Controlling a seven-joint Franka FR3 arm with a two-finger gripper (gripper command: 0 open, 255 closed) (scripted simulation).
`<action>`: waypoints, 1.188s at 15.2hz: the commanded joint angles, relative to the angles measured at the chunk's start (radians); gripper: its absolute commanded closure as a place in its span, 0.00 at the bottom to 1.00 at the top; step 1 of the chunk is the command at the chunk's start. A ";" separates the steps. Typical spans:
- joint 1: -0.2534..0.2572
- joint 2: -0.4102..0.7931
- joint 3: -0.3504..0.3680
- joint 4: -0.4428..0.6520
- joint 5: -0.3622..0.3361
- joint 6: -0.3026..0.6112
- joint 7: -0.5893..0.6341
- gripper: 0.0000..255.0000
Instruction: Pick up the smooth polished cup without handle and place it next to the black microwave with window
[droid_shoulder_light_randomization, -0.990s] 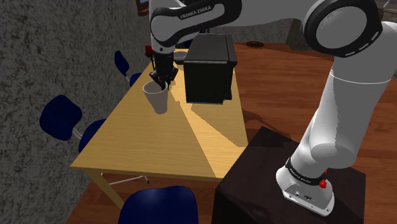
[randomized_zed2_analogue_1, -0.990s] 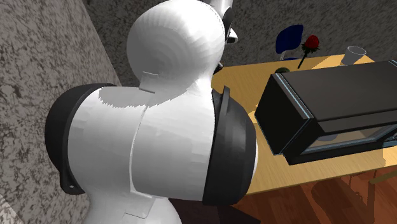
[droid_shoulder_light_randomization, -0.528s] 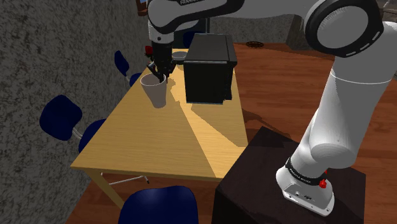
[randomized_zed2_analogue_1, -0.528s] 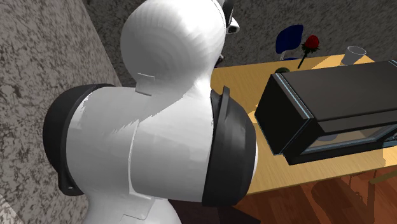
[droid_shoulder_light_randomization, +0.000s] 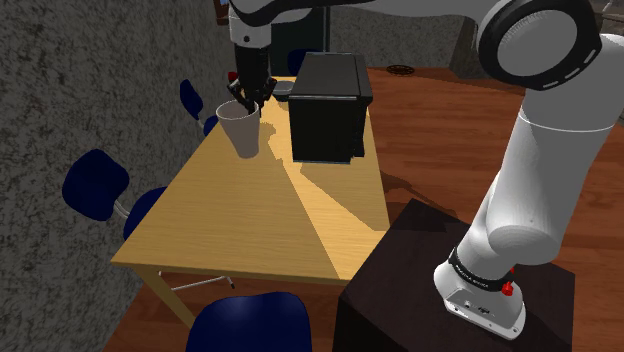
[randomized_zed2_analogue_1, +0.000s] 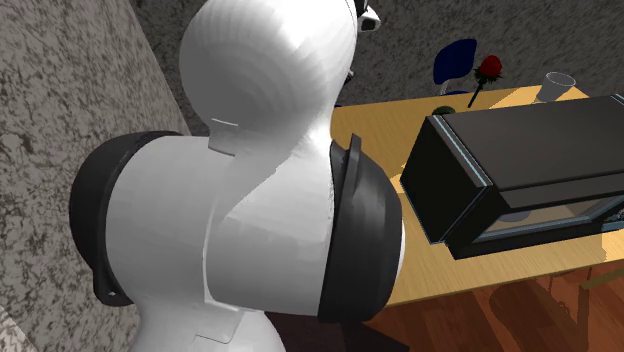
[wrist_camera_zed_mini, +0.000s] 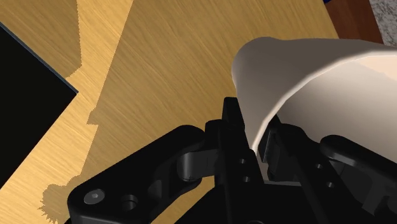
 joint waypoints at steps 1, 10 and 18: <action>-0.001 0.005 -0.001 0.034 -0.001 -0.029 0.001 1.00; 0.002 0.041 0.000 0.206 -0.006 -0.165 0.014 1.00; -0.010 0.057 -0.006 0.317 -0.005 -0.261 0.003 1.00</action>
